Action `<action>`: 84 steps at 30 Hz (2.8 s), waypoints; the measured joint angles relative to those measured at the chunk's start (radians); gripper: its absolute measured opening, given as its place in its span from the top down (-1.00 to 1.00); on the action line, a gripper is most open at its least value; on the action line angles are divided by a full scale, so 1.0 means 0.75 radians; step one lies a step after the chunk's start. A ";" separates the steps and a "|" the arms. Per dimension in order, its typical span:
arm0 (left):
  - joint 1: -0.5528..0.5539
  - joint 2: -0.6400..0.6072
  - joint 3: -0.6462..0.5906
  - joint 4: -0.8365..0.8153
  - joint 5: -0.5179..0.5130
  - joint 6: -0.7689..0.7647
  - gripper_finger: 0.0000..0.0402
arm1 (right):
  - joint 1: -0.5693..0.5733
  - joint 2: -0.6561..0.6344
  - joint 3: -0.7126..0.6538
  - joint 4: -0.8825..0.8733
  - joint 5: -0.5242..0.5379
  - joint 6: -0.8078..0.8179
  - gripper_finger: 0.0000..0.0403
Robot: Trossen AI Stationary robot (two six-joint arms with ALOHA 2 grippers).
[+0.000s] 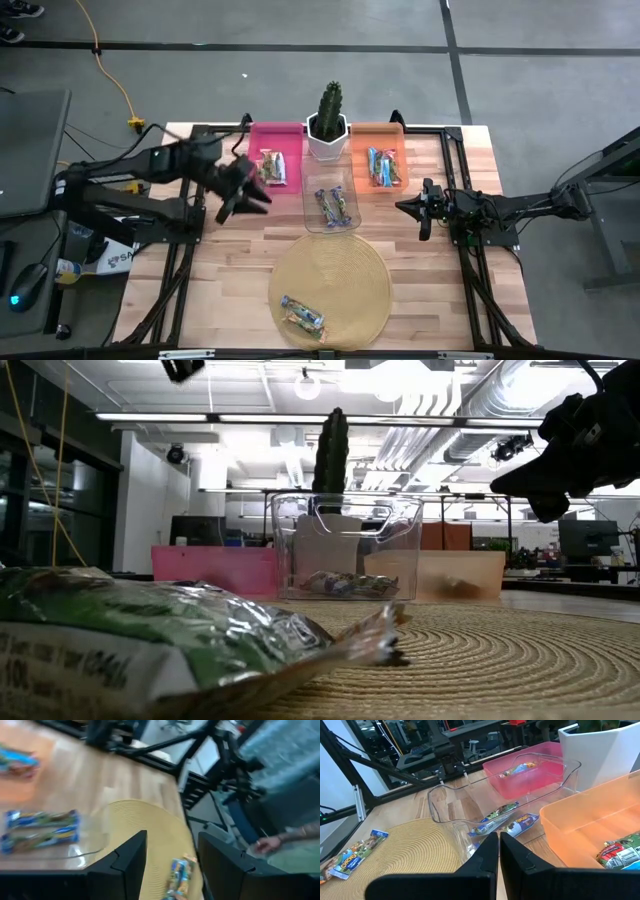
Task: Pick and place Granola Bars by type
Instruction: Put the blue granola bar into the transparent bin
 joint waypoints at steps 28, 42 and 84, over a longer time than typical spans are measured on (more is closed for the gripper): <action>-0.912 0.741 0.001 0.099 -0.642 0.068 0.13 | 0.000 0.000 0.000 0.000 0.000 0.001 1.00; -0.909 1.017 0.001 0.418 -0.630 0.315 0.13 | -0.001 -0.001 0.000 -0.003 0.000 0.002 1.00; -0.908 1.216 0.001 0.579 -0.649 0.461 0.13 | 0.000 0.000 0.000 0.000 0.000 0.001 1.00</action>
